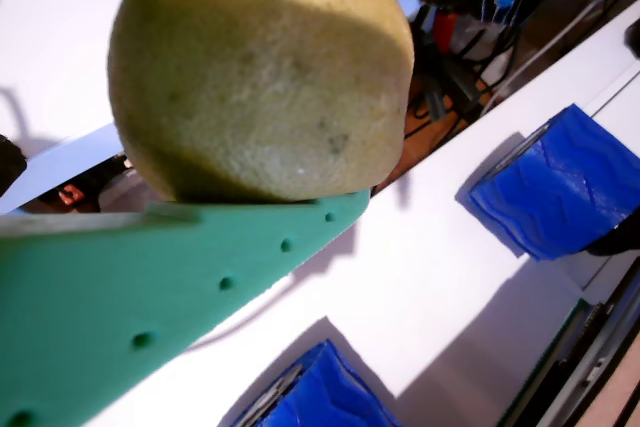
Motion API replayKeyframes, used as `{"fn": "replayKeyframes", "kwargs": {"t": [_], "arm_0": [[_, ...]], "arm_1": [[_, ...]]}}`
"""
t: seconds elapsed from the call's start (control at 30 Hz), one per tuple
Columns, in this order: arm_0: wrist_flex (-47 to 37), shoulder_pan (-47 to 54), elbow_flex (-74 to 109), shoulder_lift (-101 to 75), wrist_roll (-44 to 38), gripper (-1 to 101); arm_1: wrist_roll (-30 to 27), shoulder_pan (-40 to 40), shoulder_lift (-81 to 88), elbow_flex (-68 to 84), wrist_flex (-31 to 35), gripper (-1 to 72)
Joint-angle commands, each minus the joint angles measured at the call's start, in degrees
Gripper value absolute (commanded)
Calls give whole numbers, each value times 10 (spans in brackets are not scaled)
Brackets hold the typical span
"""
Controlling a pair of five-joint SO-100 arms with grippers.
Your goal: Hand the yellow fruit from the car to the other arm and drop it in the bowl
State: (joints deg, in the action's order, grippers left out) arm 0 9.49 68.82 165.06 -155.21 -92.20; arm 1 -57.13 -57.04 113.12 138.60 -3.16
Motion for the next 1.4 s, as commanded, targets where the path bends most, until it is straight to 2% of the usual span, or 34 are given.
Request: {"fn": "replayKeyframes", "kwargs": {"t": [0.0,0.4,0.57,0.67,0.8,0.9,0.97,1.1,1.3,1.37], "arm_0": [[0,-6,-9,-14,-4,660],[6,-6,-9,-14,-5,652],[10,-6,-9,-14,-5,638],[12,-6,-9,-14,-5,633],[12,-7,-9,-14,-4,631],[25,-9,-10,-24,1,620],[78,-14,-16,-40,3,570],[193,-76,-17,-78,21,537],[214,-199,-18,-83,212,386],[245,-242,-22,-82,262,356]], "arm_1": [[-10,-4,17,-13,4,0],[-11,12,46,0,5,0],[-5,62,94,-2,-33,0],[25,118,97,-28,-42,-1],[88,185,70,-96,-72,-1],[140,236,35,-147,-69,-1],[200,268,1,-189,-76,-1],[323,315,-84,-281,-136,-1],[455,367,-207,-393,-188,-1],[494,384,-246,-432,-211,-1]]}}
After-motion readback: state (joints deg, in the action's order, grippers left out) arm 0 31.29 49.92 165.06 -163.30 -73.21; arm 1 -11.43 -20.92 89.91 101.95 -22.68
